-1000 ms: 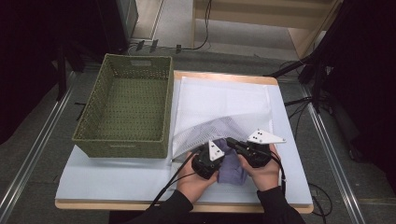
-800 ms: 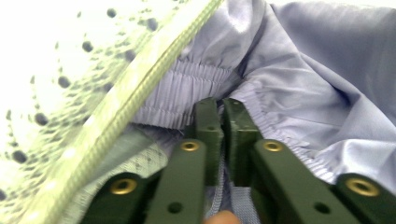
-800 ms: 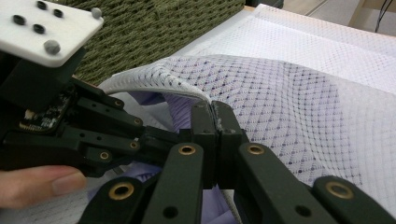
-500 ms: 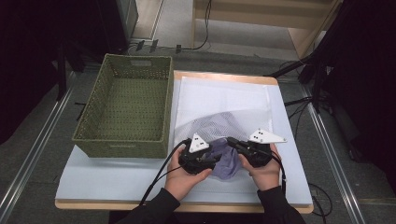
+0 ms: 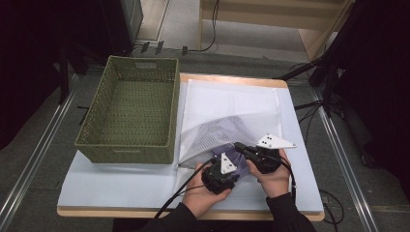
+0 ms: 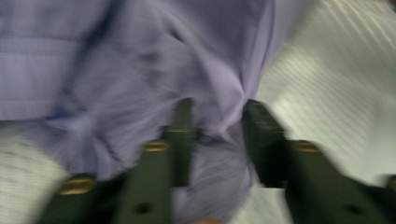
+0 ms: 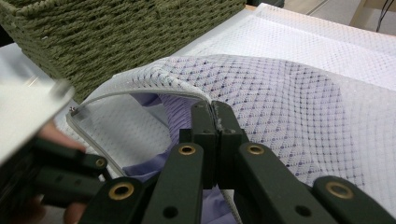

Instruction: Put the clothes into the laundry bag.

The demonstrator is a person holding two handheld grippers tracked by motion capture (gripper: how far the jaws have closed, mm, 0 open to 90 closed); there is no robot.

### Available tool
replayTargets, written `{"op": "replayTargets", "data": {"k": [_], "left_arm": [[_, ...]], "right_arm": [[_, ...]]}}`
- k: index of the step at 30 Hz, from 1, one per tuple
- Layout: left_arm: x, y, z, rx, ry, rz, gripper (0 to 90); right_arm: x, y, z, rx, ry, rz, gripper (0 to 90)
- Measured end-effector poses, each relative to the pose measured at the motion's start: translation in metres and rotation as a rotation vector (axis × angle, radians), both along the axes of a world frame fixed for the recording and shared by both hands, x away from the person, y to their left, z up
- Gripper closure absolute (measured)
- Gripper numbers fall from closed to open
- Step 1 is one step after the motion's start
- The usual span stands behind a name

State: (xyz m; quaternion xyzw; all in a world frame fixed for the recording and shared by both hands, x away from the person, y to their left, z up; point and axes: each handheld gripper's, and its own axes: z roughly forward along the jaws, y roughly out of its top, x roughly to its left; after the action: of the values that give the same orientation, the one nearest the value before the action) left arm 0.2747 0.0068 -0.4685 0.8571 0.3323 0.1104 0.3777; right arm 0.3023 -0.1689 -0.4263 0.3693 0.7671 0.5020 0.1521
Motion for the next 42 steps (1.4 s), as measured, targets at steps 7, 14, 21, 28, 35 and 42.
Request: {"op": "replayTargets", "data": {"k": [7,14,21,28,35,42], "left_arm": [[0.024,-0.002,-0.002,0.044,-0.098,0.155,90.0],[0.033,0.012,0.004,-0.029,-0.171,0.287,89.7],[0.035,0.024,0.005,-0.105,-0.096,0.215,68.7],[0.015,0.041,0.019,-0.182,-0.051,0.136,51.3],[-0.002,0.038,0.019,-0.146,-0.038,-0.013,73.4],[0.011,0.015,-0.003,0.008,0.014,-0.034,90.0]], "right_arm": [[0.000,0.000,-0.001,0.002,0.003,-0.001,90.0],[0.000,0.000,-0.002,-0.005,0.007,0.002,90.0],[0.001,0.001,-0.004,-0.010,0.013,0.001,90.0],[0.002,-0.001,-0.004,-0.006,0.012,-0.003,90.0],[0.002,-0.001,-0.004,-0.007,0.012,-0.006,90.0],[0.002,0.001,-0.004,-0.010,0.011,-0.003,90.0]]}}
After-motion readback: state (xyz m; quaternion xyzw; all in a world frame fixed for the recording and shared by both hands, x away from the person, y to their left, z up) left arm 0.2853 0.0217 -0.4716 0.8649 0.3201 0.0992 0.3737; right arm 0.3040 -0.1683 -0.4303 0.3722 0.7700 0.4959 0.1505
